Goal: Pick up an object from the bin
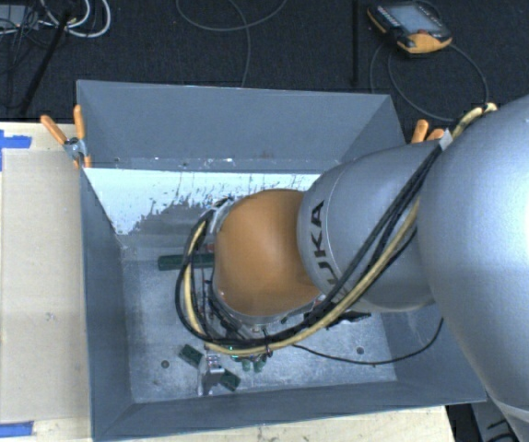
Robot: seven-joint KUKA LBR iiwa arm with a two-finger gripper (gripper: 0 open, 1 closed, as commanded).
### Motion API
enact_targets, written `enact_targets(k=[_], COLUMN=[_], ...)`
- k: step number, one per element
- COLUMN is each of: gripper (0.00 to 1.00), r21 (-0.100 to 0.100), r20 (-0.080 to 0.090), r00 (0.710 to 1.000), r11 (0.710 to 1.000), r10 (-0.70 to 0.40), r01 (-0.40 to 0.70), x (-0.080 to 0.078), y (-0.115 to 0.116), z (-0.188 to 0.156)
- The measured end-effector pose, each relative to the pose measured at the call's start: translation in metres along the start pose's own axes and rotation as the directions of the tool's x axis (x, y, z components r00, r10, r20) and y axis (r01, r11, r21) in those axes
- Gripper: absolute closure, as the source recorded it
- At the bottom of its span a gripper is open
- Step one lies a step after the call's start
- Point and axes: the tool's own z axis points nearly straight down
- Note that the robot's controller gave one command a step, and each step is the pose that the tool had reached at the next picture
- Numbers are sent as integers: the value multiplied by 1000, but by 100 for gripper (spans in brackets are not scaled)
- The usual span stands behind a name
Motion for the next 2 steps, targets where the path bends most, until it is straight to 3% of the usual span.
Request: enact_targets(k=[1,2], gripper=[0,100], r21=[-1,-6], r20=[6,13], r00=[1000,997], r11=[1000,997], r10=[3,82], r01=[-3,-82], x=[-2,-13], y=[-1,-15], z=[-2,53])
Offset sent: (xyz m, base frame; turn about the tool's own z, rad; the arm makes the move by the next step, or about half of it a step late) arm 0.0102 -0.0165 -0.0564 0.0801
